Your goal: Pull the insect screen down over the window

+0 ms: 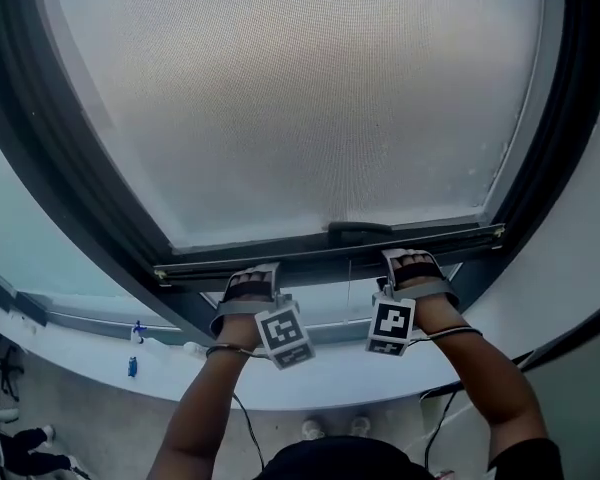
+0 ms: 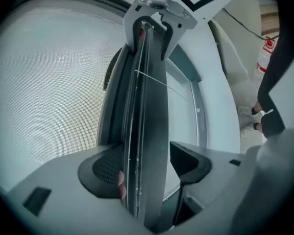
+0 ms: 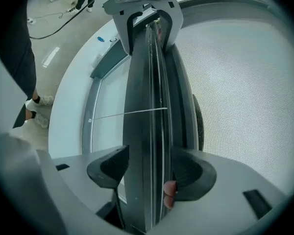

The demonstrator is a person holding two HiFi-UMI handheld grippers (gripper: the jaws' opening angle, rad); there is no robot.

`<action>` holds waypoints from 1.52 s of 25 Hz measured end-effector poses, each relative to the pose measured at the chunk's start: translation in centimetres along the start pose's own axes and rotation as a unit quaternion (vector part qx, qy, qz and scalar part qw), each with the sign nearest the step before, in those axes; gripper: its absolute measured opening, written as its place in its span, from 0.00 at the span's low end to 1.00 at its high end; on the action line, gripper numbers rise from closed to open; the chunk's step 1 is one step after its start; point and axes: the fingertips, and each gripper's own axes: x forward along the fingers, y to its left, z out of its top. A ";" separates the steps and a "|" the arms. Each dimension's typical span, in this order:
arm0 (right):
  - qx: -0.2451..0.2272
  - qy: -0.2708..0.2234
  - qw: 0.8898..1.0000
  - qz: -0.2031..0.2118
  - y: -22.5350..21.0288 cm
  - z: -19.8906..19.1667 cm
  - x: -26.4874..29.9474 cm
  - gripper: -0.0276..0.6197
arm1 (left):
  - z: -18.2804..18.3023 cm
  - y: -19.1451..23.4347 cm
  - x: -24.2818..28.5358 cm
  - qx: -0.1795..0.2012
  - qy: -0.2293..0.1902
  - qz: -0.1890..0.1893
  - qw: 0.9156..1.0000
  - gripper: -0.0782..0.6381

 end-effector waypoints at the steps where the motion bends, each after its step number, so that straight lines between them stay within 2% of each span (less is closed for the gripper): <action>1: 0.001 0.001 1.000 0.004 0.4 0.0 0.2 0.44 | 0.0 -0.3 0.2 -0.004 -0.001 -0.002 1.000 0.51; 5: 0.004 0.004 1.000 0.010 0.9 0.0 0.4 0.44 | -0.2 -0.3 0.8 -0.013 -0.001 0.010 1.000 0.51; 9: 0.007 0.006 1.000 0.023 1.7 0.0 0.7 0.44 | -0.2 -1.2 1.1 -0.002 0.008 -0.002 1.000 0.51; 15: 0.007 0.009 0.999 0.031 2.0 -0.2 0.9 0.44 | -0.1 -1.4 1.3 -0.006 0.002 -0.010 1.000 0.51; 19: 0.011 0.007 0.999 0.038 2.2 -0.1 0.6 0.44 | -0.3 -1.0 1.5 0.004 0.006 0.016 1.000 0.51; 23: 0.005 0.013 0.999 0.050 2.3 -0.2 0.5 0.44 | -0.1 -1.4 1.3 0.003 0.003 -0.002 1.000 0.51; 31: 0.009 0.015 0.998 0.057 2.6 0.0 0.9 0.44 | -0.7 -2.0 2.1 0.023 0.015 -0.006 1.000 0.51; 35: 0.013 0.012 0.998 0.053 2.4 0.0 1.1 0.44 | 0.0 -1.9 1.7 -0.011 -0.008 -0.024 1.000 0.51; 38: 0.019 0.013 0.998 0.059 2.2 0.0 1.2 0.44 | 0.0 -1.7 1.7 -0.013 -0.010 -0.019 1.000 0.51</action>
